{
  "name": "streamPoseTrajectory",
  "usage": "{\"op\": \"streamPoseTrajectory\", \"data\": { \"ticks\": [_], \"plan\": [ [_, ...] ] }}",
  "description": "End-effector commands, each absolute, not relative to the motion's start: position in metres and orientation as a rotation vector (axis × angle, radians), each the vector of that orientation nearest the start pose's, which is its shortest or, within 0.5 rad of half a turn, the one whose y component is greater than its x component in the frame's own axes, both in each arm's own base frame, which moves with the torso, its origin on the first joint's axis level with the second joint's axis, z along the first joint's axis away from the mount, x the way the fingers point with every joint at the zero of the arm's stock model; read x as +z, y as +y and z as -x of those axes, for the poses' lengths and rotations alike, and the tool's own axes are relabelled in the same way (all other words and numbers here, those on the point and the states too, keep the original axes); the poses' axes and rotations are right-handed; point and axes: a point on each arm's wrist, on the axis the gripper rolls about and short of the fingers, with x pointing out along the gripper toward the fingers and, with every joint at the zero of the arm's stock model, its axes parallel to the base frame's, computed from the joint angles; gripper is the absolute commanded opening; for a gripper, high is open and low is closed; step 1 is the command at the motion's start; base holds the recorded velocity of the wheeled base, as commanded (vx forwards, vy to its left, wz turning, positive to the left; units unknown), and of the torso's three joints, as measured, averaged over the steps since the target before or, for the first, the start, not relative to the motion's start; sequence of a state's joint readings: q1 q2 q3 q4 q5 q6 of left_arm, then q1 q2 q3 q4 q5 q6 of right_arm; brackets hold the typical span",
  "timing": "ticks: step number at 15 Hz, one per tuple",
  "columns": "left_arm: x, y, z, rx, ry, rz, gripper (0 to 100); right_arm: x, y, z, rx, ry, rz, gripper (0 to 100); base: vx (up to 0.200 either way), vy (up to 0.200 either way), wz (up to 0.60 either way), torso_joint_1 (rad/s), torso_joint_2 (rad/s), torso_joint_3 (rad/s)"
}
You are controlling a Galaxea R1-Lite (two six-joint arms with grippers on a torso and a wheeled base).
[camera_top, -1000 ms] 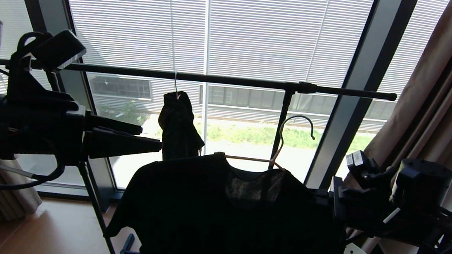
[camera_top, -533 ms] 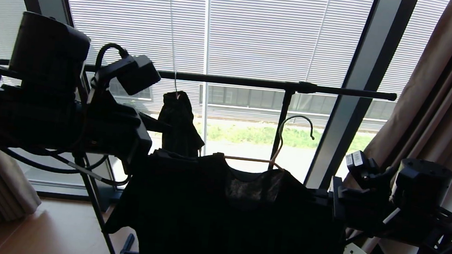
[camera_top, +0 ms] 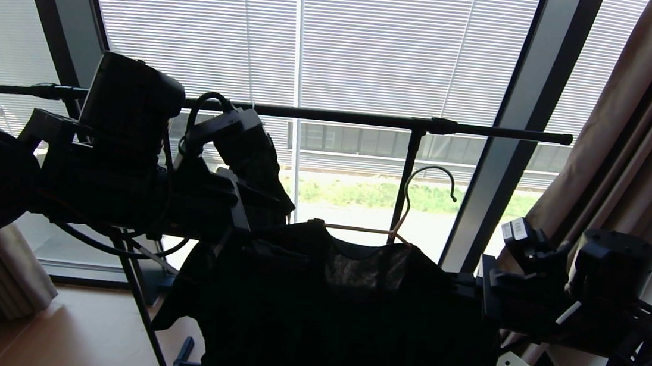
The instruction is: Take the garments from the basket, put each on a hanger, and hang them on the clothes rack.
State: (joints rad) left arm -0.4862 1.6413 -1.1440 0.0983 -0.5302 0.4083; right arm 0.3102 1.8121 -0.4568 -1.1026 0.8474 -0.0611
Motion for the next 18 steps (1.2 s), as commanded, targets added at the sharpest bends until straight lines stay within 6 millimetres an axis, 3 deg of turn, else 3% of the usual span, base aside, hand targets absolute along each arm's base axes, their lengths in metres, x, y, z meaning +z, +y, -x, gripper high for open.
{"op": "streamPoseTrajectory", "data": {
  "ticks": [1, 5, 6, 18],
  "plan": [
    [0.219, -0.156, -0.258, -1.121, 0.432, -0.351, 100, 0.116, 0.100, -0.254, 1.161, 0.211, -0.013, 0, 0.000, 0.000, 0.00, 0.000, 0.00, 0.000],
    [0.210, -0.168, -0.266, -1.138, 0.433, -0.356, 100, 0.118, 0.098, -0.251, 1.163, 0.204, -0.009, 0, 0.000, 0.000, 0.00, 0.000, 0.00, 0.000],
    [0.210, -0.168, -0.267, -1.136, 0.422, -0.354, 0, 0.118, 0.099, -0.251, 1.163, 0.204, -0.009, 0, 0.000, 0.000, 0.00, 0.000, 0.00, 0.000],
    [0.216, -0.158, -0.253, -1.127, 0.405, -0.343, 0, 0.126, 0.087, -0.255, 1.118, 0.172, -0.006, 0, 0.000, 0.000, 0.00, 0.000, 0.00, 0.000]
  ]
}}
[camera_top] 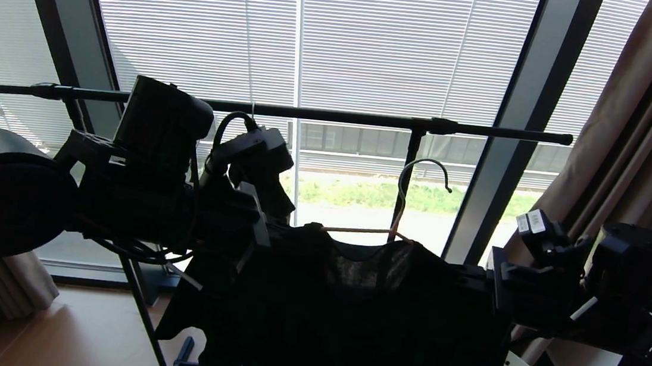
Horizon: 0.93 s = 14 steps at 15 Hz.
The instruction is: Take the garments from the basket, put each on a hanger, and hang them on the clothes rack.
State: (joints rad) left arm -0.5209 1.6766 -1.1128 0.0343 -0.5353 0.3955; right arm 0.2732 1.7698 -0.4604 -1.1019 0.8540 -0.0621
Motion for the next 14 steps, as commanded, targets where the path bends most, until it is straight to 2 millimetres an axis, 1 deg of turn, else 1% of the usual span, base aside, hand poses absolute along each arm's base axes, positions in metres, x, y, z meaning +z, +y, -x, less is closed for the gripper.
{"op": "streamPoseTrajectory", "data": {
  "ticks": [1, 2, 4, 6, 9, 11, 12, 13, 14],
  "plan": [
    [0.218, -0.157, -0.252, -1.126, 0.400, -0.344, 0, 0.126, 0.087, -0.255, 1.117, 0.172, -0.006, 100, 0.000, 0.000, 0.00, 0.000, 0.00, 0.000],
    [0.221, -0.152, -0.250, -1.114, 0.385, -0.342, 0, 0.127, 0.085, -0.257, 1.109, 0.167, -0.007, 100, 0.000, 0.000, 0.00, 0.000, 0.00, 0.000],
    [0.221, -0.144, -0.248, -1.090, 0.353, -0.335, 0, 0.127, 0.081, -0.259, 1.098, 0.162, -0.007, 100, 0.000, 0.000, 0.00, 0.000, 0.00, 0.000],
    [0.222, -0.134, -0.239, -1.083, 0.333, -0.301, 0, 0.130, 0.075, -0.263, 1.080, 0.129, -0.001, 100, 0.000, 0.000, 0.00, 0.000, 0.00, 0.000],
    [0.222, -0.113, -0.227, -1.033, 0.320, -0.279, 0, 0.131, 0.073, -0.264, 1.071, 0.120, 0.001, 100, 0.000, 0.000, 0.00, 0.000, 0.00, 0.000],
    [0.223, -0.093, -0.216, -1.017, 0.295, -0.243, 0, 0.127, 0.073, -0.265, 1.071, 0.131, -0.001, 100, 0.000, 0.000, 0.00, 0.000, 0.00, 0.000],
    [0.224, -0.090, -0.214, -1.015, 0.290, -0.234, 0, 0.127, 0.073, -0.265, 1.071, 0.134, -0.003, 100, 0.000, 0.000, 0.00, 0.000, 0.00, 0.000],
    [0.227, -0.080, -0.207, -0.991, 0.282, -0.210, 0, 0.126, 0.073, -0.265, 1.071, 0.136, -0.003, 100, 0.000, 0.000, 0.00, 0.000, 0.00, 0.000],
    [0.227, -0.074, -0.205, -0.966, 0.276, -0.203, 0, 0.125, 0.074, -0.266, 1.073, 0.141, -0.004, 100, 0.000, 0.000, 0.00, 0.000, 0.00, 0.000]
  ]
}}
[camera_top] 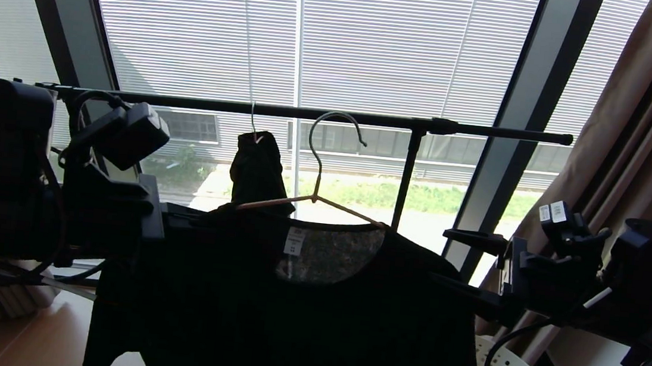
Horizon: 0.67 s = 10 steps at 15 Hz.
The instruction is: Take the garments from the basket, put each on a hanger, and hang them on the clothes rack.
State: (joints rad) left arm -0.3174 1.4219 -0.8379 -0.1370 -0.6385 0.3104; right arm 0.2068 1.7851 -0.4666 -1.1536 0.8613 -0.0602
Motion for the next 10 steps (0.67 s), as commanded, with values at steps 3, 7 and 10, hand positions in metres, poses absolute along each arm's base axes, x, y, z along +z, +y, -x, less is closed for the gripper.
{"op": "streamPoseTrajectory", "data": {
  "ticks": [3, 7, 10],
  "plan": [
    [0.228, -0.064, -0.196, -0.960, 0.258, -0.174, 0, 0.116, 0.075, -0.270, 1.071, 0.170, -0.011, 100, 0.000, 0.000, 0.00, 0.000, 0.00, 0.000],
    [0.234, -0.062, -0.189, -0.954, 0.245, -0.150, 0, 0.107, 0.076, -0.274, 1.069, 0.198, -0.019, 100, 0.000, 0.000, 0.00, 0.000, 0.00, 0.000],
    [0.237, -0.061, -0.186, -0.950, 0.232, -0.147, 0, 0.105, 0.077, -0.276, 1.068, 0.204, -0.020, 0, 0.000, 0.000, 0.00, 0.000, 0.00, 0.000]
  ]
}}
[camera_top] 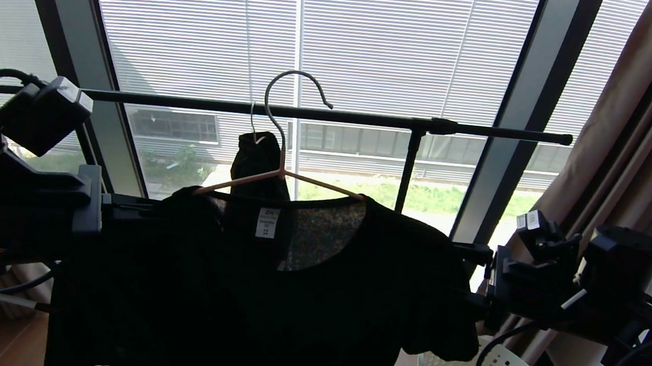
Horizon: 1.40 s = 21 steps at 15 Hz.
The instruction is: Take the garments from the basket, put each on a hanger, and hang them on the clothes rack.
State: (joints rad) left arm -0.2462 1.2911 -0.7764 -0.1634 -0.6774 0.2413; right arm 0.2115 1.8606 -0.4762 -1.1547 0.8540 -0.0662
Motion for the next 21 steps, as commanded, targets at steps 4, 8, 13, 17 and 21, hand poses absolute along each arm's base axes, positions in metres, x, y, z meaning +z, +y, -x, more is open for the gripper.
{"op": "streamPoseTrajectory", "data": {
  "ticks": [4, 8, 13, 17, 21],
  "plan": [
    [0.237, -0.056, -0.186, -0.920, 0.237, -0.130, 0, 0.111, 0.069, -0.281, 1.039, 0.179, -0.015, 0, 0.000, 0.000, 0.00, 0.000, 0.00, 0.000],
    [0.235, -0.046, -0.184, -0.877, 0.239, -0.121, 0, 0.116, 0.055, -0.287, 0.989, 0.152, -0.011, 0, 0.000, 0.000, 0.00, 0.000, 0.00, 0.000],
    [0.232, -0.041, -0.185, -0.885, 0.247, -0.108, 0, 0.115, 0.065, -0.277, 1.027, 0.165, -0.010, 0, 0.000, 0.000, 0.00, 0.000, 0.00, 0.000],
    [0.231, -0.041, -0.187, -0.885, 0.254, -0.105, 0, 0.118, 0.074, -0.264, 1.070, 0.140, 0.043, 100, 0.000, 0.000, 0.00, 0.000, 0.00, 0.000],
    [0.235, -0.045, -0.204, -0.839, 0.290, -0.049, 0, 0.131, 0.075, -0.257, 1.078, 0.088, 0.064, 100, 0.000, 0.000, 0.00, 0.000, 0.00, 0.000]
  ]
}}
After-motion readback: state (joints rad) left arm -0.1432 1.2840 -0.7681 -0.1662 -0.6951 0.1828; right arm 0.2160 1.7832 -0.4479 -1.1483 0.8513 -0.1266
